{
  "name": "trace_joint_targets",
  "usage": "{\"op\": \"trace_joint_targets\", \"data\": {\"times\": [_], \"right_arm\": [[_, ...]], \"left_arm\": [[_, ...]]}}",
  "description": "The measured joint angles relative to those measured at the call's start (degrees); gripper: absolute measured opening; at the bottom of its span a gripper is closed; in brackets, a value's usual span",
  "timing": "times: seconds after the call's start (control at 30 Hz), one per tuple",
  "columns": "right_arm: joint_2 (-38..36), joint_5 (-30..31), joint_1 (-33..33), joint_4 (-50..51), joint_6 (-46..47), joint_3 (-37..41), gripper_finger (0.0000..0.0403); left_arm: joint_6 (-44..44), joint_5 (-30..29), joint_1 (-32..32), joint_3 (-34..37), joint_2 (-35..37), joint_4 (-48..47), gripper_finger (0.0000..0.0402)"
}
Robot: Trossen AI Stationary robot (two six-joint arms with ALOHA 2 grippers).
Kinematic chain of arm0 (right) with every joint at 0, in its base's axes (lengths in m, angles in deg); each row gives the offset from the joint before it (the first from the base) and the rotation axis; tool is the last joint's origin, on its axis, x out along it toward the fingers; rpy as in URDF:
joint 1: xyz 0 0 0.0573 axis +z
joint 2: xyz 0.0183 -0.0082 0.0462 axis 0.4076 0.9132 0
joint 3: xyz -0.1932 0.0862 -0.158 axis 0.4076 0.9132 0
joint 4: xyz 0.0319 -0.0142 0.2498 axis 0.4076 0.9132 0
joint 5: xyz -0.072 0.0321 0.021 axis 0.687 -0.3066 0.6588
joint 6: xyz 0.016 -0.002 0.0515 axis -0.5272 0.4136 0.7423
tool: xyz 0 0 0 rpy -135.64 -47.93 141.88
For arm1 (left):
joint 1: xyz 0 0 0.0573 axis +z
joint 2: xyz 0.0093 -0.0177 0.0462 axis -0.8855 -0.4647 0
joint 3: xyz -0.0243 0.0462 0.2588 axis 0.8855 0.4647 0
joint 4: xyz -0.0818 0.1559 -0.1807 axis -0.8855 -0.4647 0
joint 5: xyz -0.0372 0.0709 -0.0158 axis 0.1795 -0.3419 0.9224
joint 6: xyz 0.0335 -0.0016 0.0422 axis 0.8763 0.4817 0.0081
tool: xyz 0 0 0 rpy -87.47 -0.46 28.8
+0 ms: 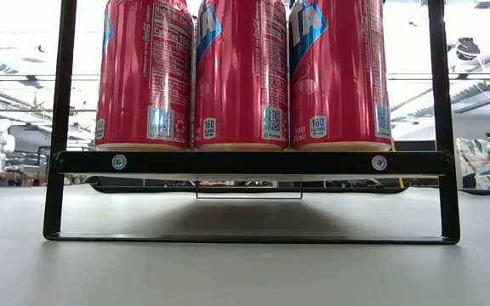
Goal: Sort soda cans
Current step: Put the white blue soda can on the shelf and align it with the other white blue soda cans
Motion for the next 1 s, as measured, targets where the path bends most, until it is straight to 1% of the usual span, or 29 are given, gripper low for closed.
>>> {"op": "trace_joint_targets", "data": {"times": [0.4, 0.67, 1.0], "right_arm": [[6.16, 0.1, 0.0, -0.45, -3.88, 0.13, 0.0212], [6.98, 0.07, 0.0, -1.42, -7.27, 0.13, 0.0212], [7.28, 0.02, 0.0, -1.75, -8.83, 0.12, 0.0212]], "left_arm": [[0.04, 0.0, 0.0, 0.0, -0.02, -0.02, 0.0396], [0.07, 0.0, 0.0, 0.0, -0.04, -0.15, 0.0396], [0.13, 0.0, 0.0, 0.02, -0.04, -0.44, 0.0396]]}}
